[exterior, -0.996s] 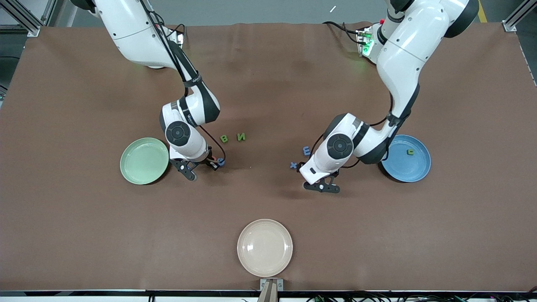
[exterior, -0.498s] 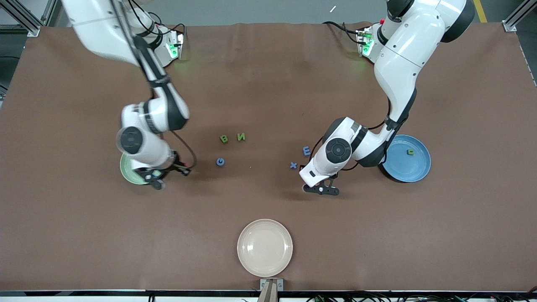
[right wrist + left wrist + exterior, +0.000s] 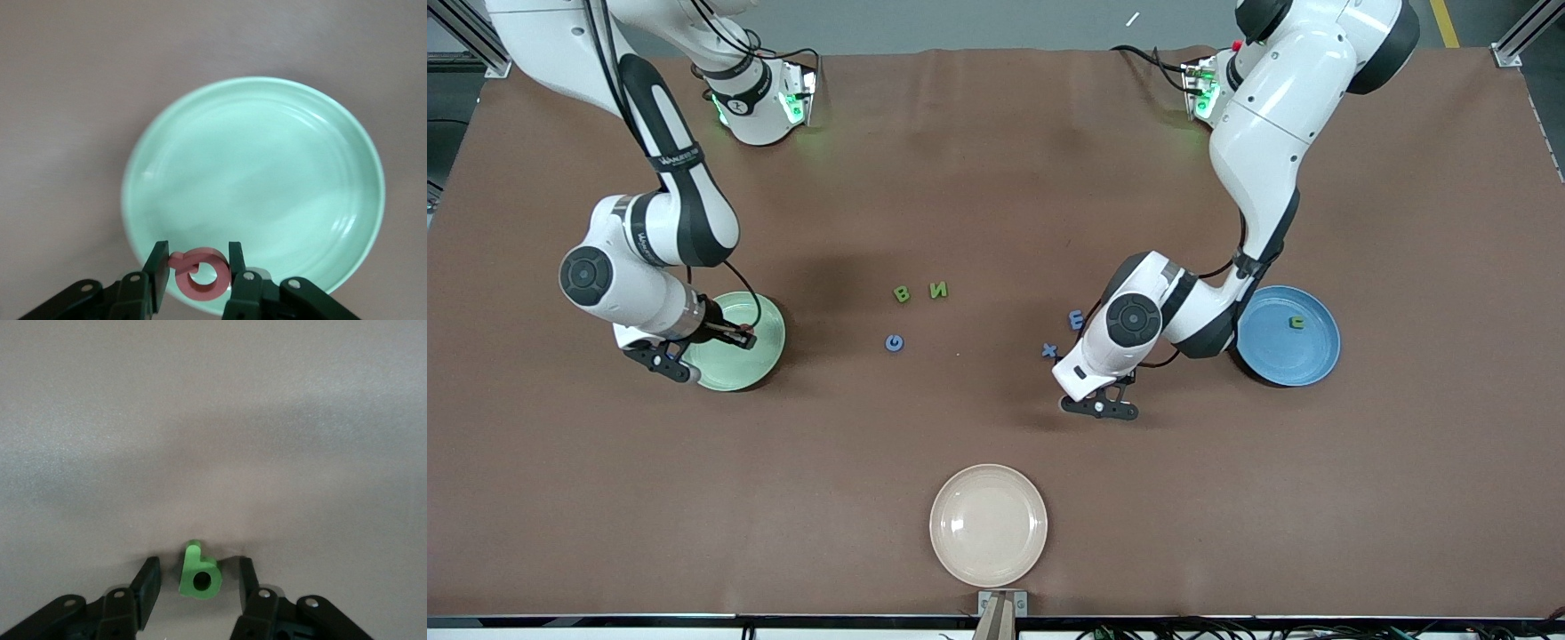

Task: Sort upper and lower case letters into plates
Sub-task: 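Place the q in the green plate while the left gripper grasps the b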

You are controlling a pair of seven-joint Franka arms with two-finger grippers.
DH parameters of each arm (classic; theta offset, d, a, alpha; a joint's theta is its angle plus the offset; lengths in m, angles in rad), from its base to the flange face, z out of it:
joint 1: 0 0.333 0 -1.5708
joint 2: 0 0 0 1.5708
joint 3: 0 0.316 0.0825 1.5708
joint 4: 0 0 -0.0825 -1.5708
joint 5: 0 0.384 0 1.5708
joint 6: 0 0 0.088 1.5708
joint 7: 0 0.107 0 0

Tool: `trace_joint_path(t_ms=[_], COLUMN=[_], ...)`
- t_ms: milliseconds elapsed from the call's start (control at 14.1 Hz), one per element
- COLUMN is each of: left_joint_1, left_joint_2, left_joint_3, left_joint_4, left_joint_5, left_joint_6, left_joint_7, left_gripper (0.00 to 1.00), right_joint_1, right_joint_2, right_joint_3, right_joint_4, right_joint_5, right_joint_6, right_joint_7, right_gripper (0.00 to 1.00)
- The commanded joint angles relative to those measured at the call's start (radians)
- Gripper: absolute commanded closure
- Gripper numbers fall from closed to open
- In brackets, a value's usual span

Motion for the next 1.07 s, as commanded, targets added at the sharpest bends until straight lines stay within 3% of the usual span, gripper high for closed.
trace_joint_path(t_ms=[0, 427, 569, 640, 783, 996], left_joint_1=[-0.017, -0.009, 0.005, 0.012, 0.032, 0.093], left_joint_2=[0.024, 0.012, -0.017, -0.035, -0.081, -0.191], left_joint_3=[0.011, 0.012, 0.014, 0.014, 0.012, 0.006], left_joint_4=[0.034, 0.031, 0.023, 0.02, 0.013, -0.087], left_joint_5=[0.017, 0.054, 0.062, 0.063, 0.063, 0.063], left_joint_6=[-0.004, -0.01, -0.031, -0.057, -0.12, -0.154], left_joint_7=[-0.009, -0.01, -0.009, -0.009, -0.001, 0.014], left_gripper=[0.59, 0.9, 0.94, 0.94, 0.94, 0.94], right_joint_1=[-0.043, -0.09, -0.084, -0.084, -0.084, -0.081], right_joint_2=[-0.039, 0.012, 0.032, 0.035, 0.035, 0.032], right_joint_3=[0.017, 0.02, 0.022, 0.022, 0.022, 0.025], right_joint_4=[-0.088, -0.102, -0.102, -0.102, -0.097, -0.053], right_joint_5=[0.008, 0.008, 0.008, 0.008, 0.008, 0.008], right_joint_6=[0.055, 0.062, 0.075, 0.067, 0.062, 0.014], right_joint_7=[-0.053, -0.122, -0.121, -0.121, -0.121, -0.109], right_gripper=[0.99, 0.98, 0.95, 0.79, 0.02, 0.0])
